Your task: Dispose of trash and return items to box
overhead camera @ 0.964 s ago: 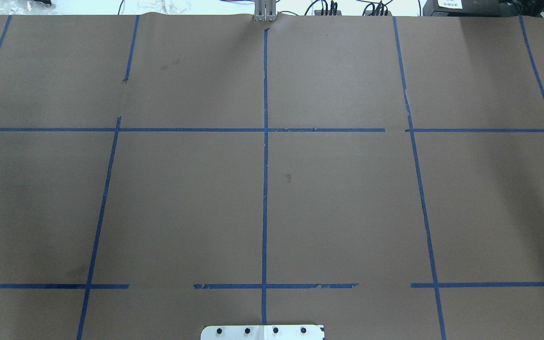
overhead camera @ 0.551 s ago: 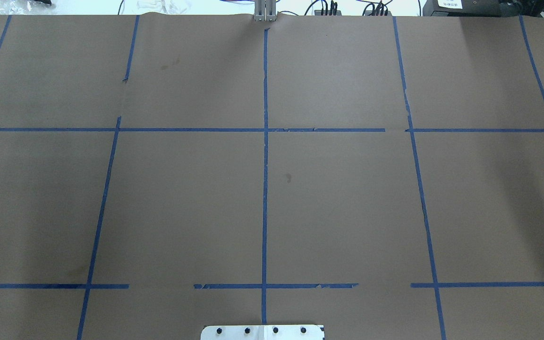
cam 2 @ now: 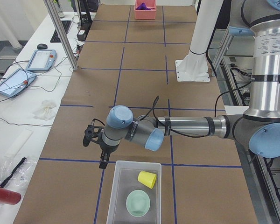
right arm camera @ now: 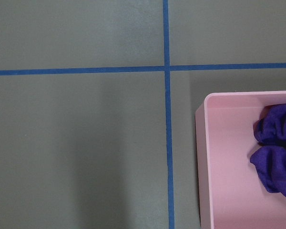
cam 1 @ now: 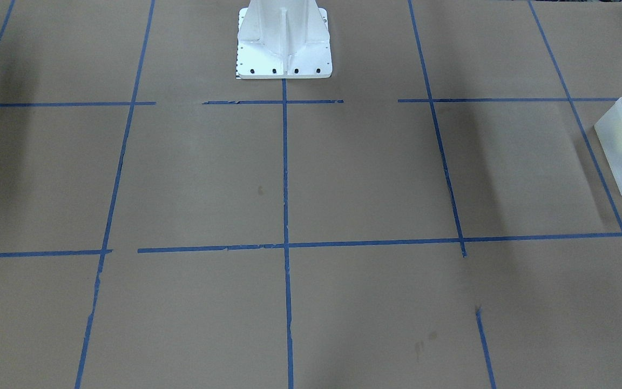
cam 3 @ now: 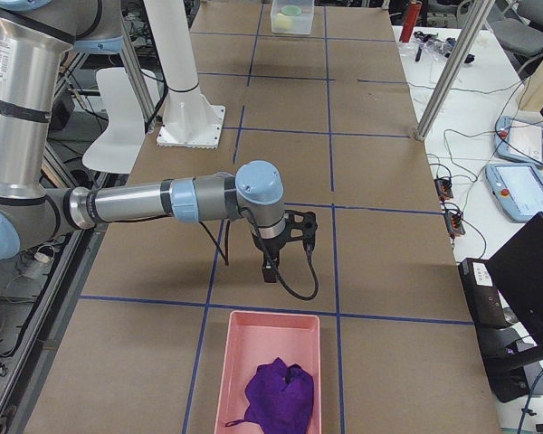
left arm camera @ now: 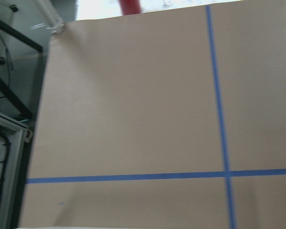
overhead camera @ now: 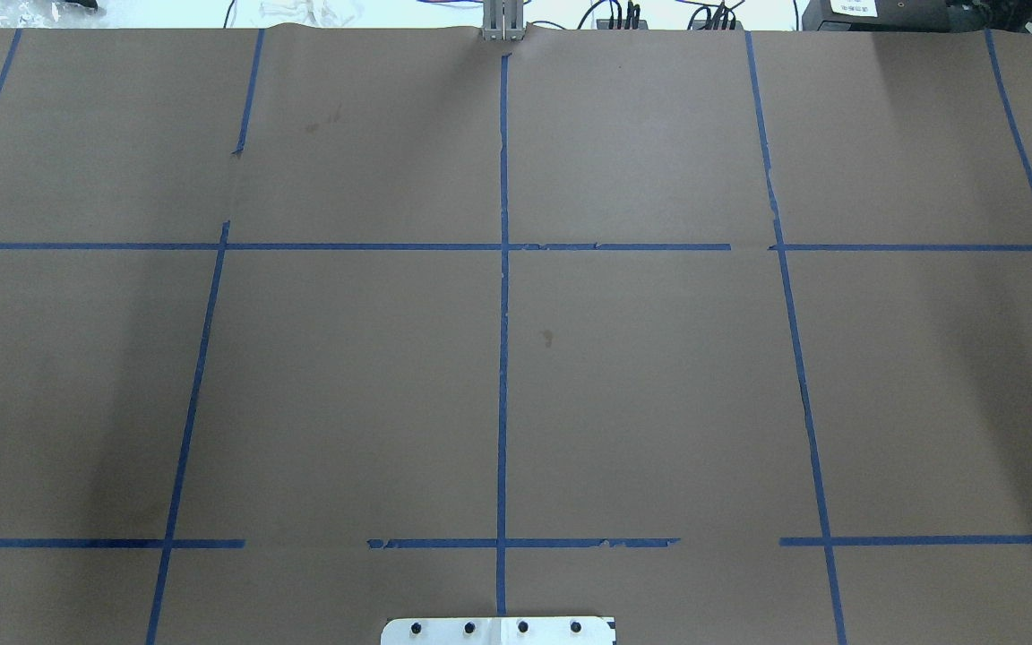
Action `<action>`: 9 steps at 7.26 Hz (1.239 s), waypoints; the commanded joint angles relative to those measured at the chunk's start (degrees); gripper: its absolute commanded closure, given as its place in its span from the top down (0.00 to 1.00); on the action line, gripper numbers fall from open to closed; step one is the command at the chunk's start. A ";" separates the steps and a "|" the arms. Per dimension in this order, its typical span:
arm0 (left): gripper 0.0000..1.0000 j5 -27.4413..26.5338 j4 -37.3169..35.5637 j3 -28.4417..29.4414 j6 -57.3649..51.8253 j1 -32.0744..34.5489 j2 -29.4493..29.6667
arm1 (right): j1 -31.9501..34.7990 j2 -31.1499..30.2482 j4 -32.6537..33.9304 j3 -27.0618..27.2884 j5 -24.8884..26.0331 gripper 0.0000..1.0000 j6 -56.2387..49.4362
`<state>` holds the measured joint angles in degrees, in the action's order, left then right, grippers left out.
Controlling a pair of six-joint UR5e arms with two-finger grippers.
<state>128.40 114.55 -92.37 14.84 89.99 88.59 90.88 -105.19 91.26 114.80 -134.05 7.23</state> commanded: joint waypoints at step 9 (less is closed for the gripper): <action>1.00 6.22 -17.87 -1.15 -12.73 -2.80 -1.48 | 0.00 -0.10 0.06 -3.43 -1.20 1.00 0.06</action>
<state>132.47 97.54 -93.75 5.03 87.11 87.68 90.88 -105.20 91.32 112.30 -134.59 7.27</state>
